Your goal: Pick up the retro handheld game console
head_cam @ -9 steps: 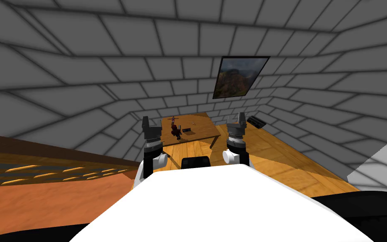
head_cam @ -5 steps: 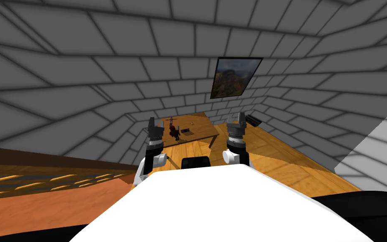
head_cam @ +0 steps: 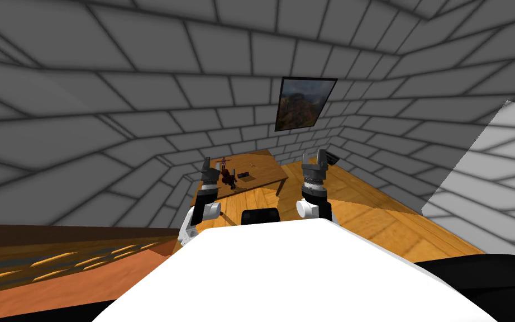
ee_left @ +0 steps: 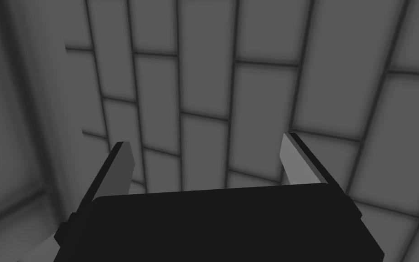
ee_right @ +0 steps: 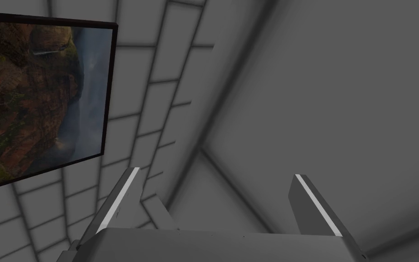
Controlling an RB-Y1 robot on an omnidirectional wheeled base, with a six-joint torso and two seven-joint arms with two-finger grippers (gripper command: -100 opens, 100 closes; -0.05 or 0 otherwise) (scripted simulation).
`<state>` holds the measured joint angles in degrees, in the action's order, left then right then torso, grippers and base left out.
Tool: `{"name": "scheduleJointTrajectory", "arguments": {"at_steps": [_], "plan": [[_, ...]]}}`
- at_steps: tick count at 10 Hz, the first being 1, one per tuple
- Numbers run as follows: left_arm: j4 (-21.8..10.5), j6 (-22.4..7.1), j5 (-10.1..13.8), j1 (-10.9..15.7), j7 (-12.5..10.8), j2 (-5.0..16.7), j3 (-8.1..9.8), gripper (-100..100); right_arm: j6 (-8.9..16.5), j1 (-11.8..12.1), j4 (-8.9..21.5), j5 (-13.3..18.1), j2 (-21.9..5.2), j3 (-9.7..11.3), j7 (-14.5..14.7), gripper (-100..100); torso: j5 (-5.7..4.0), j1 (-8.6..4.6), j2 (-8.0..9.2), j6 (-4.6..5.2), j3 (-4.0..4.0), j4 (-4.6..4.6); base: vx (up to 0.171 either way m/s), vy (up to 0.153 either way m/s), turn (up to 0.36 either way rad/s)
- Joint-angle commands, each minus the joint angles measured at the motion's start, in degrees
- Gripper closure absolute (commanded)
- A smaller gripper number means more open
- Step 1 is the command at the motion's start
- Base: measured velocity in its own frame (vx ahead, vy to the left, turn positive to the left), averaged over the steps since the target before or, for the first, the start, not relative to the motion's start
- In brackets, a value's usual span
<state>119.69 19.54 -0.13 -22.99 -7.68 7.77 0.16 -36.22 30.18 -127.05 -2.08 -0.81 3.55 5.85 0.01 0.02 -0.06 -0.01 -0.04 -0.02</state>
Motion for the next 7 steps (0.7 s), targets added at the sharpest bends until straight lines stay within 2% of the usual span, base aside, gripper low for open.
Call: {"name": "scheduleJointTrajectory", "arguments": {"at_steps": [1,2,3,4,5,6,7], "plan": [[-2.56,-2.86,1.74,2.27,0.00,1.07,0.48,-100,0.00,0.00,0.00,0.00,0.00,0.00,0.00,0,0.00,0.00,0.00,0.00,0.00,0.00,0.009,0.000,-0.131],[-2.56,-3.39,1.74,2.27,0.00,1.07,0.48,-100,0.00,-0.01,0.00,0.00,0.00,0.00,0.00,0,0.00,0.00,0.00,0.03,0.00,0.00,0.006,0.002,-0.092],[-4.52,-5.43,3.29,3.75,0.03,1.87,0.73,-100,0.00,0.00,0.00,0.00,0.00,0.00,0.00,0,0.00,0.00,0.02,0.00,0.01,0.00,0.008,-0.002,-0.154],[-4.52,-5.97,3.29,3.75,0.03,1.87,0.73,-100,0.00,-0.01,0.00,0.00,0.00,0.00,0.00,0,0.00,-0.02,0.01,0.02,0.01,0.00,0.006,0.001,-0.098],[-6.59,-8.04,4.94,5.31,0.05,2.64,1.00,-100,0.00,0.00,0.00,0.00,0.00,0.00,0.00,0,-0.01,-0.01,0.02,0.00,0.01,0.01,0.008,-0.001,-0.199],[-6.59,-8.71,4.94,5.31,0.05,2.64,1.00,-100,0.00,-0.01,0.00,0.00,0.00,0.00,0.00,0,-0.01,-0.02,0.01,0.03,0.01,0.00,0.008,0.004,-0.098],[-8.76,-11.04,6.68,6.93,0.06,3.41,1.29,-100,0.00,0.00,0.00,0.00,0.00,0.00,0.00,0,0.00,-0.01,0.02,-0.01,0.01,0.00,0.010,0.001,-0.186]]}}
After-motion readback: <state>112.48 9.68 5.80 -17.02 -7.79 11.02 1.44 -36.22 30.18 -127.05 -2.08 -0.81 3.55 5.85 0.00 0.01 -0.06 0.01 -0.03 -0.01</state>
